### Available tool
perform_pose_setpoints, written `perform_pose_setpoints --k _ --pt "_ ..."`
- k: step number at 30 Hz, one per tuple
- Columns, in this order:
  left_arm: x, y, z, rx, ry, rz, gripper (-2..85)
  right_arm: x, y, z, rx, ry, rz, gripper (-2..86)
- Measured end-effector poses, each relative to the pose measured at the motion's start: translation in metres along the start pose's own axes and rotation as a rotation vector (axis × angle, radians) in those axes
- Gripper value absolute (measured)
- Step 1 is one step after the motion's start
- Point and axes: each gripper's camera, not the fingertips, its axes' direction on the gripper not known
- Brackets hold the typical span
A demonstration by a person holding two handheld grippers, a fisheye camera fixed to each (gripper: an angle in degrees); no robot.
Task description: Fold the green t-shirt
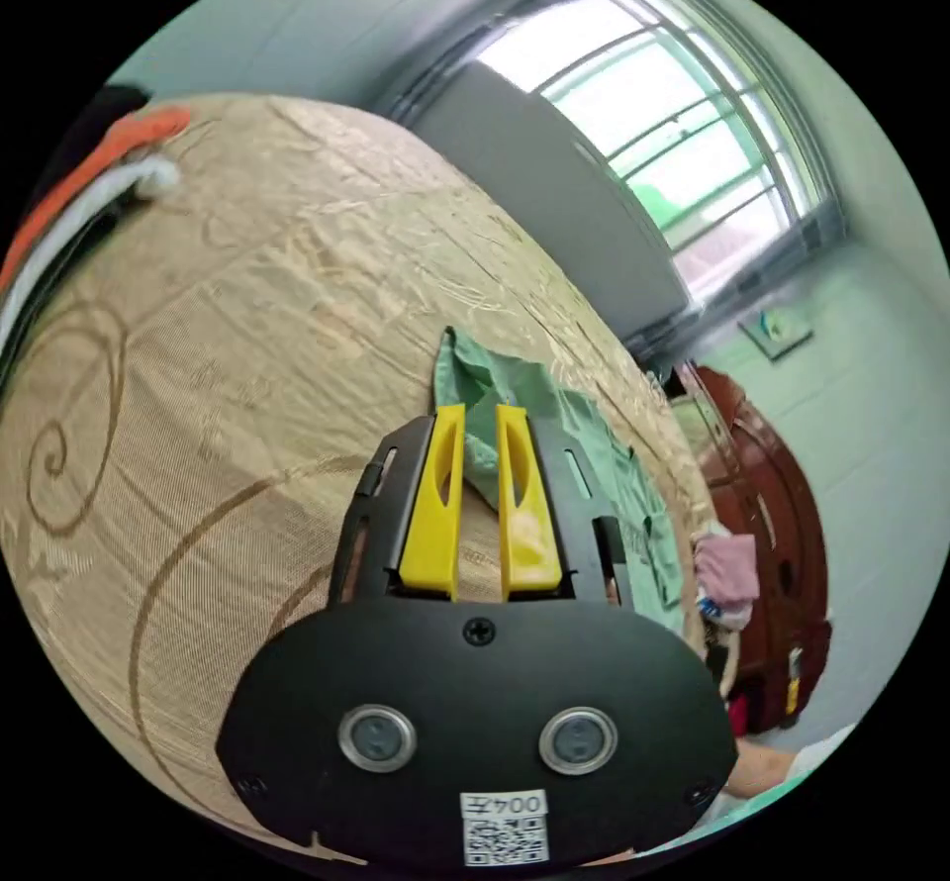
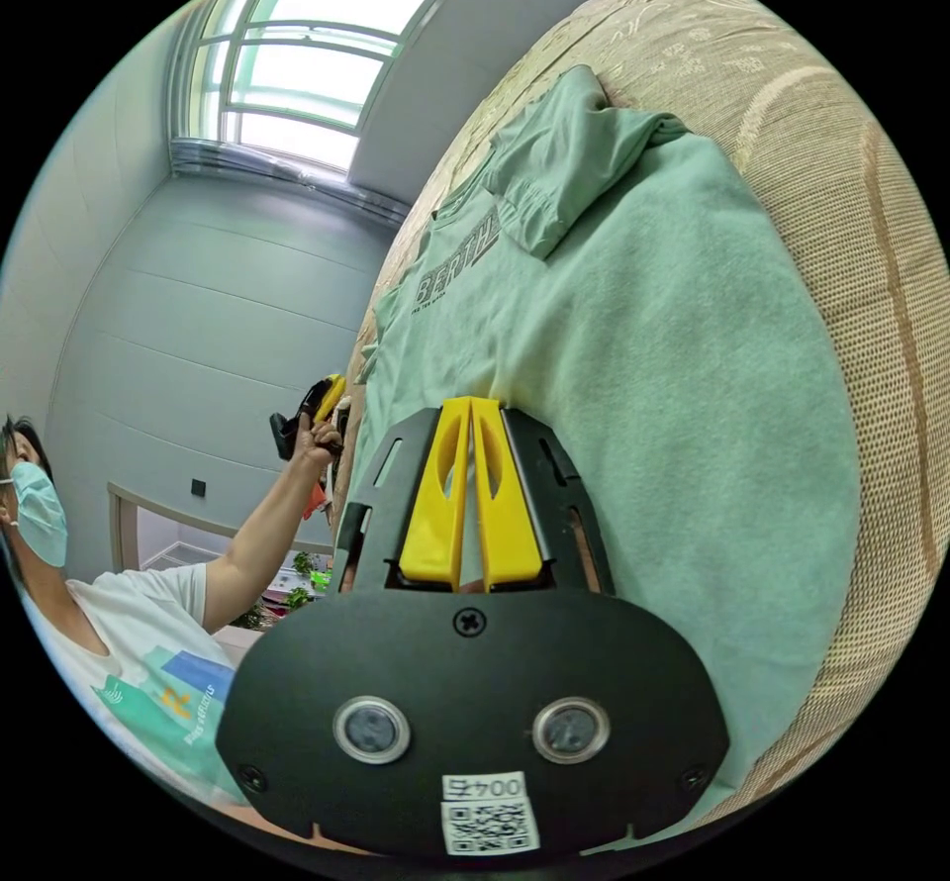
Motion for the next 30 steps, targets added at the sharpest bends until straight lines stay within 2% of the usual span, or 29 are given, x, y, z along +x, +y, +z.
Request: perform_pose_setpoints --k 3,5,9,13,15,18,21,24,27,30 --pt "0.045 -0.014 0.024 -0.111 -0.203 0.252 10.2 -0.009 -0.004 0.005 0.000 0.001 0.000 -0.8" --pt "0.054 -0.017 0.038 -0.182 -0.284 0.322 11.4 -0.018 -0.008 0.010 0.000 0.000 0.000 -0.8" --pt "0.039 -0.010 0.063 -0.342 -0.306 0.298 9.1 -0.031 -0.013 0.017 0.001 -0.004 0.000 -0.8" --pt "0.033 -0.005 0.035 -0.215 -0.392 0.252 3.0 -0.049 -0.020 0.027 0.001 -0.008 0.000 -0.8" --pt "0.024 -0.003 0.010 -0.113 -0.281 0.213 2.2 -0.057 -0.024 0.032 0.001 -0.012 0.002 -0.8" --pt "0.006 0.000 -0.004 -0.080 -0.151 0.095 3.4 -0.076 -0.032 0.038 -0.015 -0.014 0.027 -0.8" --pt "0.002 0.010 -0.011 -0.062 -0.108 0.033 7.6 -0.152 -0.050 0.054 0.029 0.106 -0.118 -0.6" --pt "0.002 0.022 -0.009 -0.076 -0.154 0.045 10.8 -0.254 -0.105 0.117 -0.075 0.141 -0.324 0.1" --pt "-0.006 0.028 -0.004 -0.135 -0.214 0.090 13.5 -0.351 -0.165 0.210 -0.220 0.215 -0.483 2.9" --pt "-0.027 0.025 -0.008 -0.104 -0.098 0.035 14.5 -0.437 -0.201 0.315 -0.327 0.384 -0.689 6.0"
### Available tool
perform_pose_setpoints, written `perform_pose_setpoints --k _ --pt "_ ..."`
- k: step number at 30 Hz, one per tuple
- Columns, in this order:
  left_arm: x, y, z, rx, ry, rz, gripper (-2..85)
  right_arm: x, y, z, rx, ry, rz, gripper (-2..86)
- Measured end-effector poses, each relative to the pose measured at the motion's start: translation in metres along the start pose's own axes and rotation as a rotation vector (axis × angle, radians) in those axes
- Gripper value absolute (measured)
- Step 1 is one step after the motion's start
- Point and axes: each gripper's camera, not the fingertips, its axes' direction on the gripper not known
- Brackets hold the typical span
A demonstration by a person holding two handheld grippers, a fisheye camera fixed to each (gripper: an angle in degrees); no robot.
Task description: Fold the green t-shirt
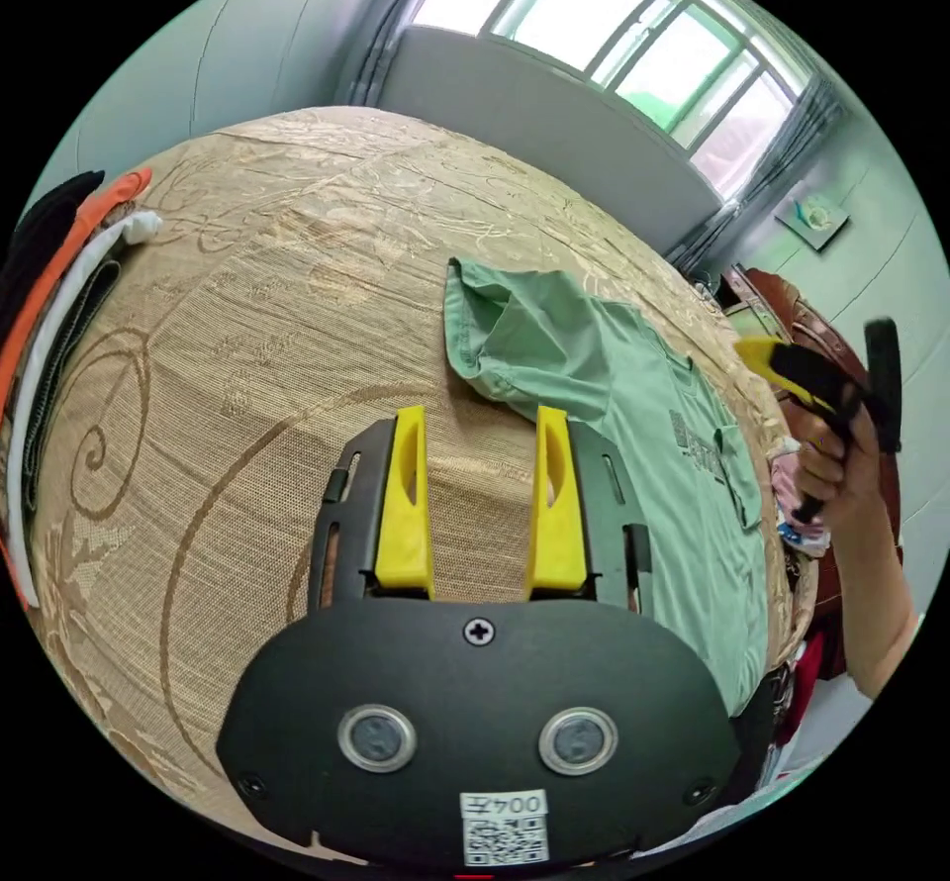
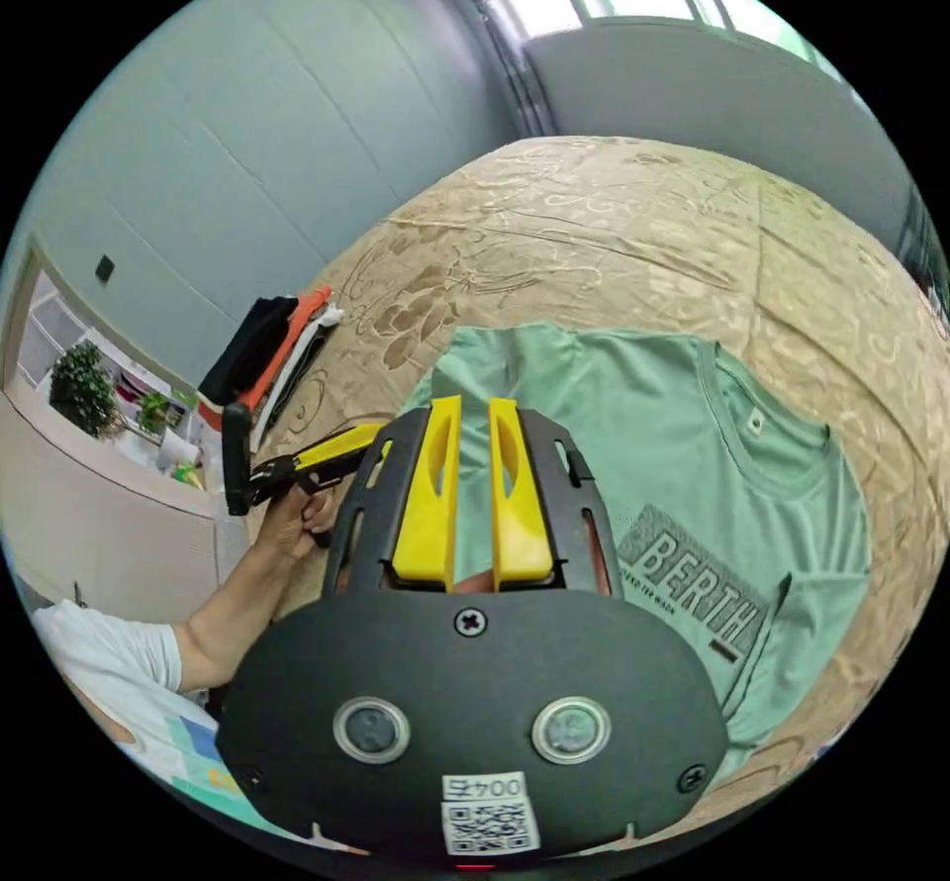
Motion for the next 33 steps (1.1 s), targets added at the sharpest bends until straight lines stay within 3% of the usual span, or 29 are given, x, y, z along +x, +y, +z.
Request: perform_pose_setpoints --k 5,11,15,21,26,33 --pt "-0.011 -0.022 0.008 0.021 0.076 -0.035 14.9 -0.073 -0.134 0.098 -0.213 0.181 -0.082 8.5" --pt "-0.028 -0.025 0.024 -0.008 0.115 -0.099 14.0 -0.118 -0.186 0.171 -0.391 0.406 -0.118 11.8" --pt "-0.036 -0.024 0.028 0.008 0.105 -0.127 11.1 -0.113 -0.198 0.195 -0.450 0.403 -0.057 12.5" --pt "-0.054 -0.021 0.039 0.011 0.211 -0.203 2.8 -0.106 -0.215 0.194 -0.500 0.423 -0.095 1.9" --pt "-0.048 -0.017 0.022 0.108 0.257 -0.188 1.7 -0.090 -0.223 0.142 -0.401 0.250 -0.130 0.0" --pt "0.021 -0.019 -0.009 0.176 0.277 0.024 1.8 -0.016 -0.189 0.055 -0.214 0.002 -0.067 0.0"
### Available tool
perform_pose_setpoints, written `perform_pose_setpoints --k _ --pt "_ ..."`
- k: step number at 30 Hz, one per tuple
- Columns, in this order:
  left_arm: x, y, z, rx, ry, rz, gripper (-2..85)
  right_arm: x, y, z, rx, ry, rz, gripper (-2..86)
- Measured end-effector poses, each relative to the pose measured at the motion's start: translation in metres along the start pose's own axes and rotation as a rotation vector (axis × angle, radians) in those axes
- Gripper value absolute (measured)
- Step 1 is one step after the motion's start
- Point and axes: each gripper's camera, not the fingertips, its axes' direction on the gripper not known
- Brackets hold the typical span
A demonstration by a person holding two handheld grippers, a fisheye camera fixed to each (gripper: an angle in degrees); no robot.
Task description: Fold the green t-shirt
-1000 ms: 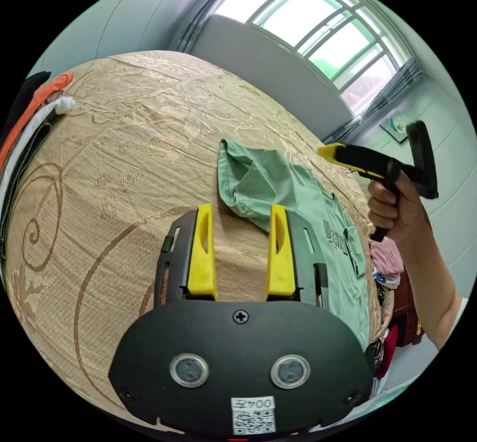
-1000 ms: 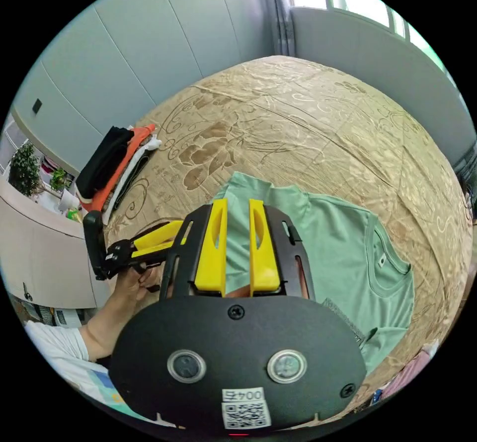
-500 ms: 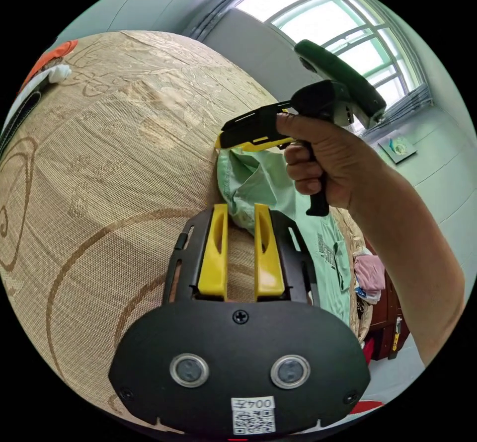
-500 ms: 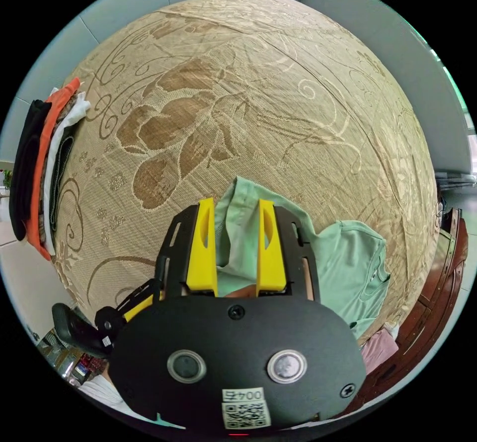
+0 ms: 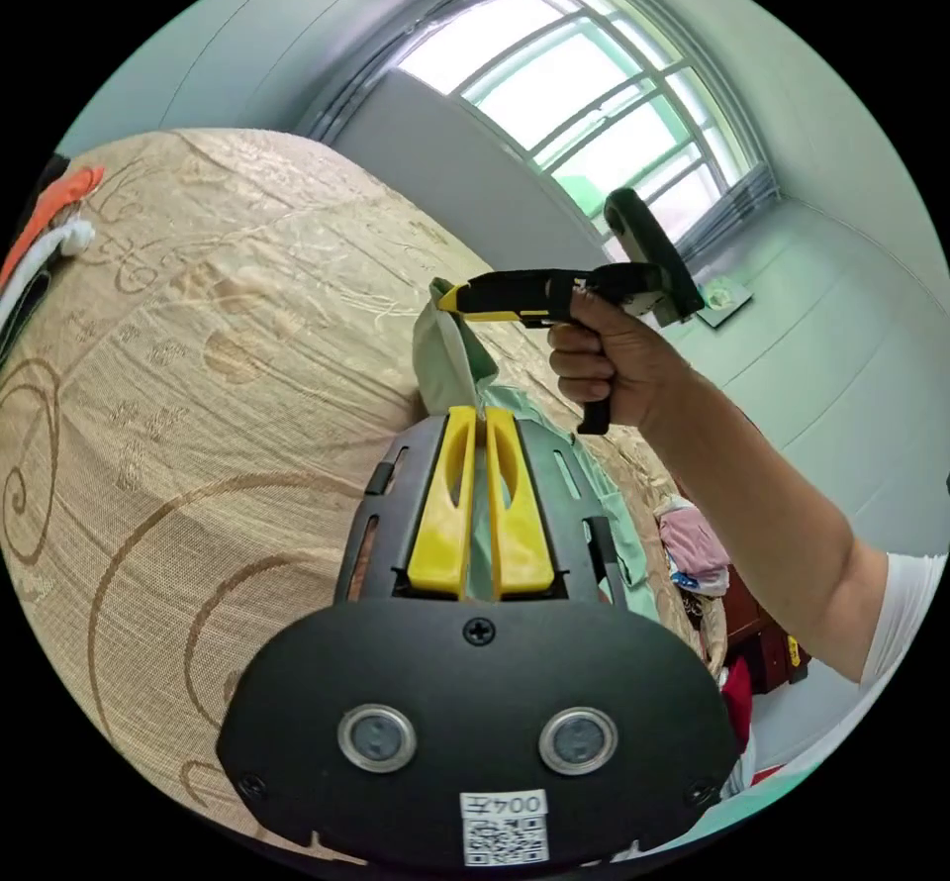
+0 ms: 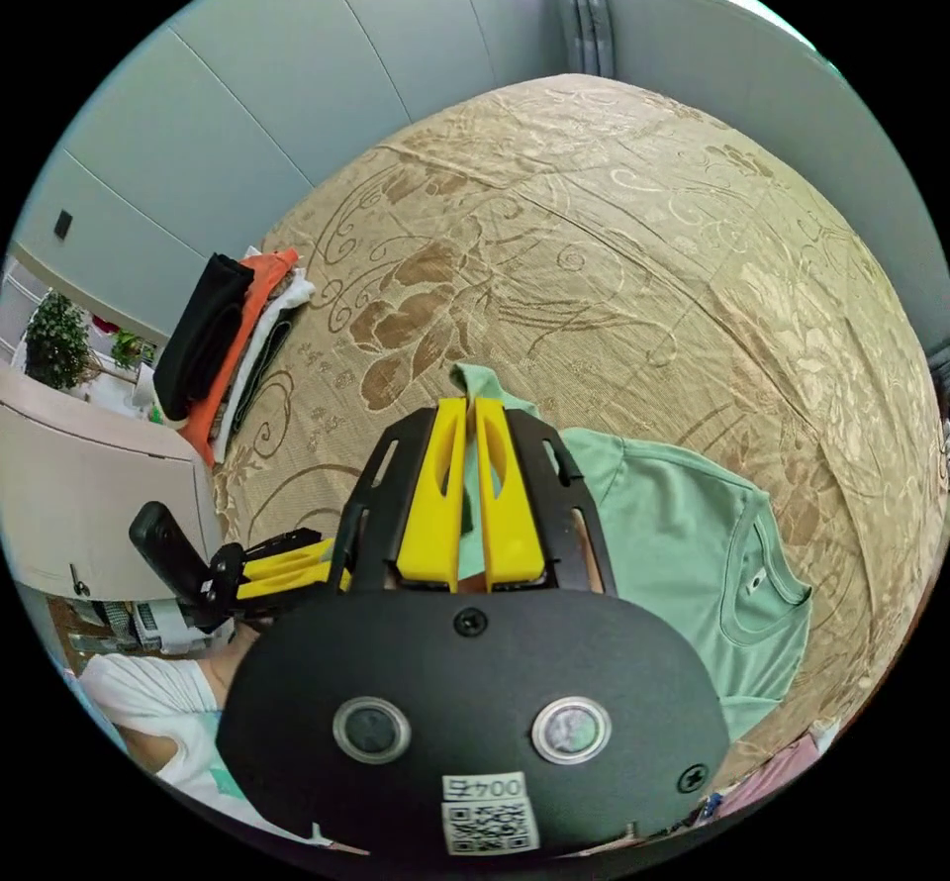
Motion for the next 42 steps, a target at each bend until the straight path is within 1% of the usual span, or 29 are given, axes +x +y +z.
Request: perform_pose_setpoints --k 2,5,9,12,14,15,16,18,20,22,24,26,27,30,31,33,34,35,36,37,38,39,40,41,42 --pt "0.021 0.001 0.005 -0.016 -0.005 0.067 1.8 0.038 0.035 -0.026 0.098 -0.099 0.056 0.1" --pt "0.055 0.009 0.022 -0.055 -0.009 0.178 1.8 0.084 0.087 -0.047 0.214 -0.192 0.116 0.3" --pt "0.087 0.032 0.064 -0.150 -0.002 0.280 1.9 0.131 0.147 -0.054 0.306 -0.204 0.186 1.0" --pt "0.104 0.049 0.095 -0.228 0.023 0.327 2.2 0.169 0.189 -0.048 0.337 -0.242 0.311 2.2" --pt "0.108 0.057 0.115 -0.301 0.053 0.334 2.5 0.194 0.217 -0.038 0.334 -0.270 0.416 3.4" --pt "0.108 0.060 0.126 -0.355 0.096 0.325 2.6 0.200 0.223 -0.035 0.320 -0.272 0.448 4.4" --pt "0.107 0.060 0.129 -0.371 0.127 0.313 2.7 0.211 0.233 -0.031 0.289 -0.269 0.517 6.2" --pt "0.098 0.058 0.133 -0.375 0.244 0.246 3.2 0.224 0.250 -0.032 0.301 -0.256 0.601 8.5" --pt "0.090 0.054 0.130 -0.351 0.309 0.216 3.6 0.231 0.269 -0.045 0.374 -0.187 0.668 9.6" --pt "0.079 0.051 0.127 -0.305 0.316 0.175 3.8 0.221 0.270 -0.053 0.405 -0.095 0.611 8.7" --pt "0.054 0.054 0.134 -0.278 0.226 0.097 3.4 0.202 0.257 -0.052 0.389 -0.062 0.472 6.4" --pt "0.033 0.061 0.147 -0.305 0.170 0.025 3.0 0.175 0.231 -0.038 0.305 -0.067 0.269 2.4" --pt "0.021 0.066 0.157 -0.335 0.141 -0.018 2.8 0.169 0.225 -0.033 0.279 -0.050 0.243 1.5" --pt "0.008 0.075 0.171 -0.361 0.078 -0.066 2.8 0.162 0.198 0.010 0.092 -0.010 0.216 -0.1" --pt "0.007 0.076 0.172 -0.356 0.074 -0.070 2.7 0.167 0.191 0.032 -0.020 -0.017 0.248 -0.4" --pt "0.010 0.077 0.175 -0.349 0.048 -0.055 2.7 0.171 0.194 0.031 0.021 -0.046 0.291 -0.6" --pt "0.011 0.077 0.176 -0.352 0.042 -0.050 2.7 0.167 0.199 0.019 0.082 -0.025 0.301 -0.7" --pt "0.012 0.078 0.178 -0.353 0.039 -0.044 2.6 0.157 0.211 0.000 0.205 0.032 0.266 -0.7" --pt "0.012 0.079 0.181 -0.354 0.041 -0.042 2.5 0.151 0.219 -0.007 0.256 0.074 0.246 -0.7" --pt "0.012 0.079 0.182 -0.355 0.044 -0.042 2.4 0.145 0.233 -0.012 0.287 0.172 0.229 -0.7" --pt "0.010 0.081 0.185 -0.358 0.056 -0.046 2.2 0.147 0.243 -0.004 0.180 0.181 0.217 -0.7" --pt "0.009 0.083 0.186 -0.355 0.066 -0.050 2.0 0.149 0.249 0.000 0.117 0.145 0.200 -0.7" --pt "0.008 0.085 0.187 -0.351 0.071 -0.051 1.9 0.150 0.268 -0.006 0.112 0.121 0.186 -0.7" --pt "0.007 0.087 0.188 -0.346 0.085 -0.051 1.7 0.146 0.296 -0.027 0.213 0.174 0.184 -0.6" --pt "0.008 0.089 0.188 -0.342 0.099 -0.046 1.7 0.144 0.311 -0.039 0.262 0.194 0.182 -0.6"
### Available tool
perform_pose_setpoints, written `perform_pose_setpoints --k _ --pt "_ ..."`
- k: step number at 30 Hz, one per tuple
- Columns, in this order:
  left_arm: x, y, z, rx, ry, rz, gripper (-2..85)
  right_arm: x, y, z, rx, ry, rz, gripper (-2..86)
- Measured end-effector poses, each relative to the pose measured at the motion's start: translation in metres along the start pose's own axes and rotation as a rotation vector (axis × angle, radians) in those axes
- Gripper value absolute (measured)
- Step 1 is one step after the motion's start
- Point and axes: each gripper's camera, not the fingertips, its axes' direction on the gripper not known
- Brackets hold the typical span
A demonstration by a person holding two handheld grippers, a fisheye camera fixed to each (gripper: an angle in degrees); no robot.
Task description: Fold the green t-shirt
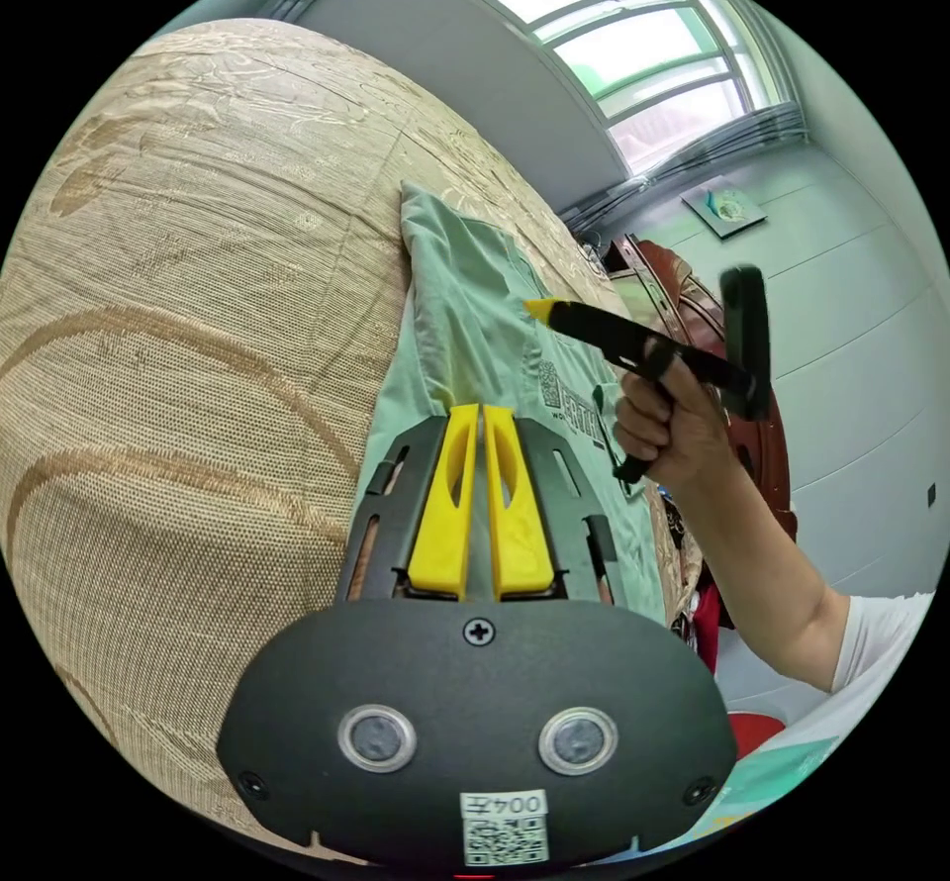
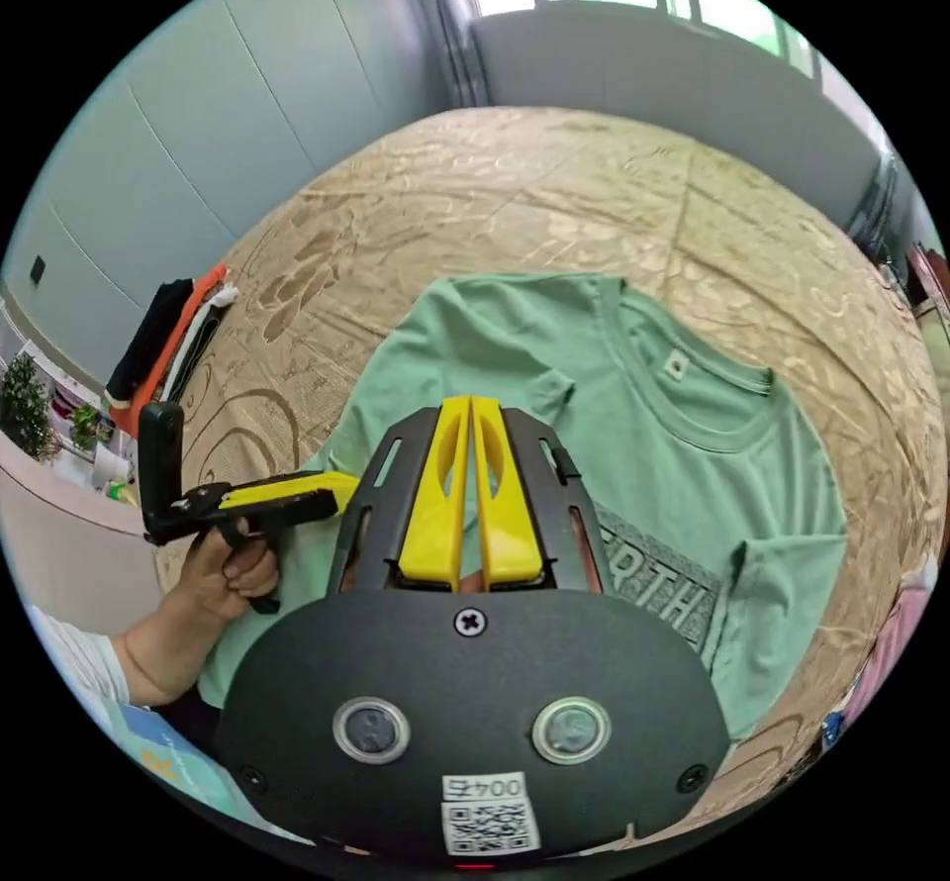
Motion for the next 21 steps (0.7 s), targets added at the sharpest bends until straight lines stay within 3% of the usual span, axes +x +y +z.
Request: perform_pose_setpoints --k 4,7,11,17,21 --pt "0.015 0.008 -0.005 0.046 0.025 0.081 2.0 0.046 0.107 -0.094 0.197 0.030 0.143 0.9" --pt "0.053 0.020 -0.024 0.121 0.020 0.257 2.0 0.083 0.192 -0.130 0.187 0.108 0.250 3.7" --pt "0.100 0.022 0.001 0.023 0.000 0.351 1.7 0.119 0.281 -0.140 0.133 0.144 0.386 5.2" --pt "0.180 -0.004 0.095 -0.161 0.042 0.425 1.1 0.172 0.305 -0.149 0.192 0.141 0.482 1.4" --pt "0.204 0.000 0.138 -0.170 -0.095 0.439 1.2 0.201 0.273 -0.140 0.141 0.109 0.436 1.4"
